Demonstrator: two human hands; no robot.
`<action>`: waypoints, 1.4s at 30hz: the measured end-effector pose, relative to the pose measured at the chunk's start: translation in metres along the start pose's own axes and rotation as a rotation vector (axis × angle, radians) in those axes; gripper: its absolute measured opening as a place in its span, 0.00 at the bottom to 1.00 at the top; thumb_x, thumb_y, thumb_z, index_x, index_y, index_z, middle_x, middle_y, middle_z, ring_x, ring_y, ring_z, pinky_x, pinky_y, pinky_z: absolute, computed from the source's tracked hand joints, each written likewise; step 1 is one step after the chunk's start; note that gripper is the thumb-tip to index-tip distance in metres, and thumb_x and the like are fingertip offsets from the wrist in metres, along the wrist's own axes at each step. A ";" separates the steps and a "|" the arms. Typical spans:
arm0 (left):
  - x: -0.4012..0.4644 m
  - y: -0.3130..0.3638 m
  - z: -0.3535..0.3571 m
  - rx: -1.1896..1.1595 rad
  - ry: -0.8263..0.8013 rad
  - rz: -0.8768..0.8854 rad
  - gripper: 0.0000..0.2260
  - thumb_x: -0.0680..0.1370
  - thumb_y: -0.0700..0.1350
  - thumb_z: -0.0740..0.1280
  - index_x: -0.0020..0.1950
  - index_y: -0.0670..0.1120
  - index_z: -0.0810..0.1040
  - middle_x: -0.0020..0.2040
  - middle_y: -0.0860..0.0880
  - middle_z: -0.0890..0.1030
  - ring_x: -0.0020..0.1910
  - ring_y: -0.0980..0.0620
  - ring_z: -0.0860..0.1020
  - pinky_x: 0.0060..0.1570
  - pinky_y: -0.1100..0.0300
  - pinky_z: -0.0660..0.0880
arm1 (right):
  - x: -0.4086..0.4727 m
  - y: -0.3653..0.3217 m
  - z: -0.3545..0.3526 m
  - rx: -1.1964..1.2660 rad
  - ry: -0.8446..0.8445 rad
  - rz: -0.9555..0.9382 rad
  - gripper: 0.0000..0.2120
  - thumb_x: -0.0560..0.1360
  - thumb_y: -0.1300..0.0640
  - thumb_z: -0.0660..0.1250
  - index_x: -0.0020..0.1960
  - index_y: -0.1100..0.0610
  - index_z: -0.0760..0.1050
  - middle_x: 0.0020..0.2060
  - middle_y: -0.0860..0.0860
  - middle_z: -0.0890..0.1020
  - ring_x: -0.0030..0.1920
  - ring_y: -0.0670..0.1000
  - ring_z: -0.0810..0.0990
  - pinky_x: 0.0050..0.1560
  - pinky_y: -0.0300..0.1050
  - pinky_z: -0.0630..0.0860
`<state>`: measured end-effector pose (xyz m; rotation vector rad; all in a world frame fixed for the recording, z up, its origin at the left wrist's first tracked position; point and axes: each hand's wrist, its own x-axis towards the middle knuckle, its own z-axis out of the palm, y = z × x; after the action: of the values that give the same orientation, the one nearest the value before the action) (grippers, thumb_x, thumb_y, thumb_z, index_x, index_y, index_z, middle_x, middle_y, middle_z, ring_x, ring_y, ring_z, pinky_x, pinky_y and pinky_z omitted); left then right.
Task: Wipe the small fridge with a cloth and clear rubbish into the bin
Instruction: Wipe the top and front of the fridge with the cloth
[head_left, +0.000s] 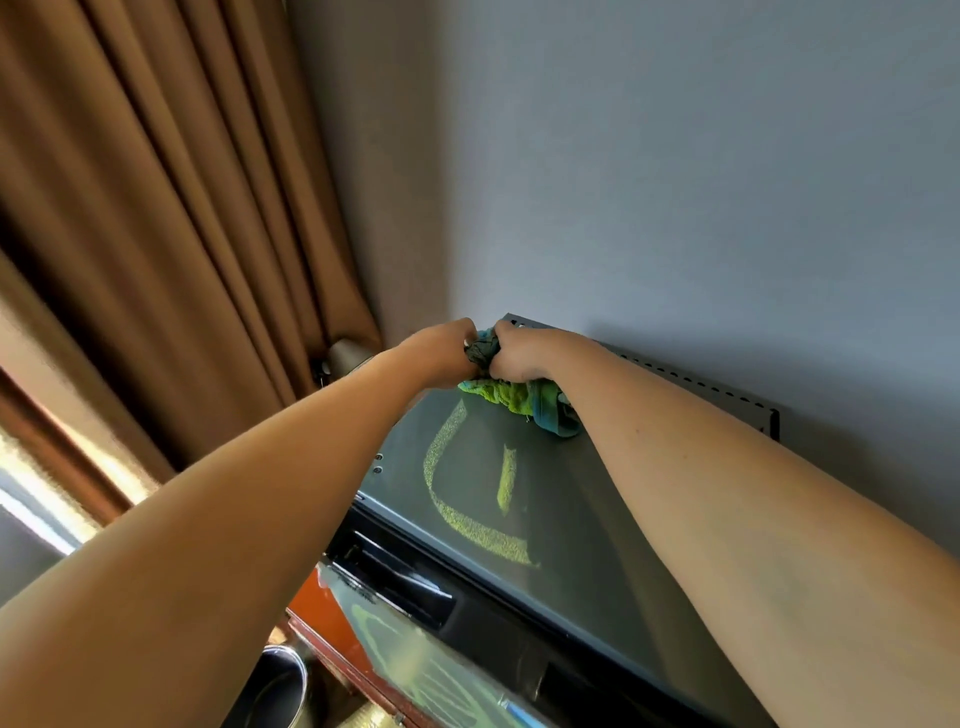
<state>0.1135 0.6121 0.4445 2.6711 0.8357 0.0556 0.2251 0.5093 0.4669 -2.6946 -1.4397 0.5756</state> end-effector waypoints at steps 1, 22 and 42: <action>0.006 -0.003 -0.001 -0.011 0.005 -0.011 0.15 0.77 0.50 0.69 0.61 0.49 0.71 0.52 0.46 0.81 0.48 0.45 0.78 0.43 0.54 0.73 | 0.008 0.000 -0.002 0.013 0.003 -0.004 0.30 0.77 0.53 0.62 0.76 0.57 0.57 0.54 0.58 0.73 0.51 0.58 0.75 0.42 0.49 0.74; -0.017 -0.002 0.003 -0.080 0.067 -0.042 0.13 0.76 0.50 0.69 0.57 0.48 0.72 0.48 0.45 0.81 0.47 0.43 0.79 0.41 0.56 0.72 | -0.001 -0.002 0.016 0.088 0.087 -0.082 0.23 0.79 0.55 0.62 0.71 0.59 0.62 0.52 0.59 0.74 0.52 0.59 0.76 0.40 0.48 0.69; -0.068 0.015 -0.007 0.042 -0.083 0.011 0.16 0.78 0.45 0.68 0.63 0.40 0.74 0.54 0.41 0.81 0.48 0.44 0.77 0.47 0.53 0.71 | -0.053 -0.005 0.018 0.033 -0.025 -0.208 0.22 0.77 0.58 0.65 0.69 0.51 0.67 0.52 0.53 0.77 0.53 0.55 0.77 0.42 0.45 0.71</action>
<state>0.0648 0.5653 0.4605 2.6963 0.8046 -0.0704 0.1889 0.4665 0.4672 -2.4793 -1.6731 0.6134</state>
